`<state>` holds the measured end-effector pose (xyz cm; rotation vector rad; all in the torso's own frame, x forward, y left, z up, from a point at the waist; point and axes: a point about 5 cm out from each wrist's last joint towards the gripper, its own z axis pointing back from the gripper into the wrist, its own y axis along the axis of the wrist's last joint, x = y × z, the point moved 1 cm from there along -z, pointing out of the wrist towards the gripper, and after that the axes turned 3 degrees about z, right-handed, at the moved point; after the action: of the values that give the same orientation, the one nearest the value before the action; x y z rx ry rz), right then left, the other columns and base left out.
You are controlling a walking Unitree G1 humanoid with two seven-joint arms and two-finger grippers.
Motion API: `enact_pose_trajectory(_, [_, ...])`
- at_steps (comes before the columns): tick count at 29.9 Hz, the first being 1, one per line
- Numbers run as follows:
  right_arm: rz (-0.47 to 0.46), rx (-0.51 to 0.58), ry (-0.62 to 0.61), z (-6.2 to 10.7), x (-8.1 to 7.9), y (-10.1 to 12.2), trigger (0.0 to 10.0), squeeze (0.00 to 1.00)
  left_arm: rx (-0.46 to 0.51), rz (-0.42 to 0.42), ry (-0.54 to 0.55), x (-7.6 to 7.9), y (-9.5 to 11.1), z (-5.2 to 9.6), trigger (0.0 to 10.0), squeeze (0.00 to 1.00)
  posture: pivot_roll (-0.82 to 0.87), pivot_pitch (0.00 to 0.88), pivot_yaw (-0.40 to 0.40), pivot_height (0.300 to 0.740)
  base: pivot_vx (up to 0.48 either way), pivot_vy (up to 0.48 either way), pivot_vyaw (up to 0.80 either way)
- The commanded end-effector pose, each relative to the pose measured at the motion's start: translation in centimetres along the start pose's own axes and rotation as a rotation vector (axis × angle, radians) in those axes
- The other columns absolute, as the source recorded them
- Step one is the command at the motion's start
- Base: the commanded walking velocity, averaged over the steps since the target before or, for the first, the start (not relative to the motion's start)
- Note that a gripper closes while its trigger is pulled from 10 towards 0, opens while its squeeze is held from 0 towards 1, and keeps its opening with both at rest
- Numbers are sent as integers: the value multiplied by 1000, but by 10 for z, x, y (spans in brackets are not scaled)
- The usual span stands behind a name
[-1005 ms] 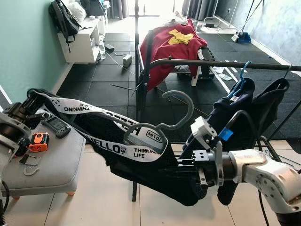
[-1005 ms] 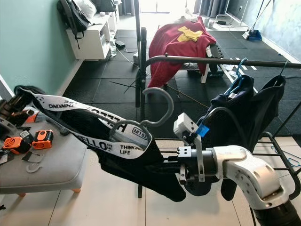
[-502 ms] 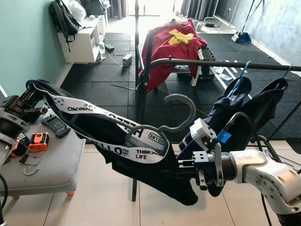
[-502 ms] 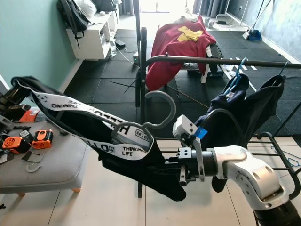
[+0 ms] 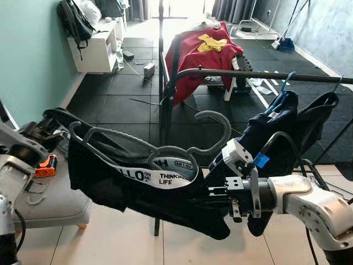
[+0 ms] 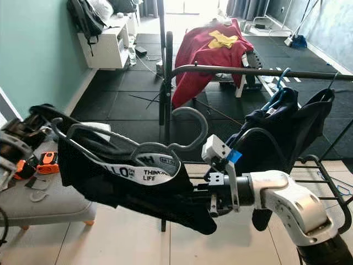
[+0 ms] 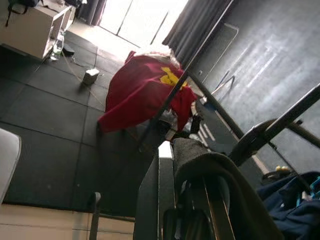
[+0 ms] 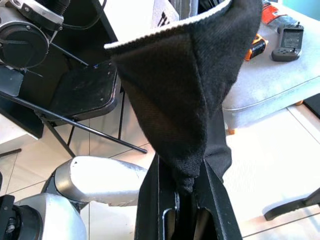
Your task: Hang hanger
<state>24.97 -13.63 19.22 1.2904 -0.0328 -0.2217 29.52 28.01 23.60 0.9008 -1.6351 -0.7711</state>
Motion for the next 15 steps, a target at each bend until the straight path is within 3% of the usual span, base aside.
enact_pose_trajectory(1, [9,0,-14,0,3,0,10000,0,-35,7,46,-8,-9,3,10000,0,-66,86,-7,740,0,0,0])
enact_pose_trajectory(6, [33,28,-94,1,13,5,10000,0,-97,-5,-2,-6,-17,6,10000,0,-70,81,-6,740,0,0,0])
enact_pose_trajectory(9, [42,53,-202,2,29,9,10000,0,-223,-86,-91,-2,-30,17,10000,0,-72,79,-4,740,0,0,0])
enact_pose_trajectory(12, [43,51,-222,3,32,10,10000,0,-276,-134,-115,-3,-36,22,10000,0,-72,79,-4,740,0,0,0])
enact_pose_trajectory(13, [39,32,-226,3,32,8,10000,0,-330,-191,-136,-5,-42,28,10000,0,-70,76,-8,740,0,0,0])
enact_pose_trajectory(15, [39,32,-226,3,32,8,10000,0,-330,-191,-136,-5,-42,28,10000,0,-70,76,-8,740,0,0,0])
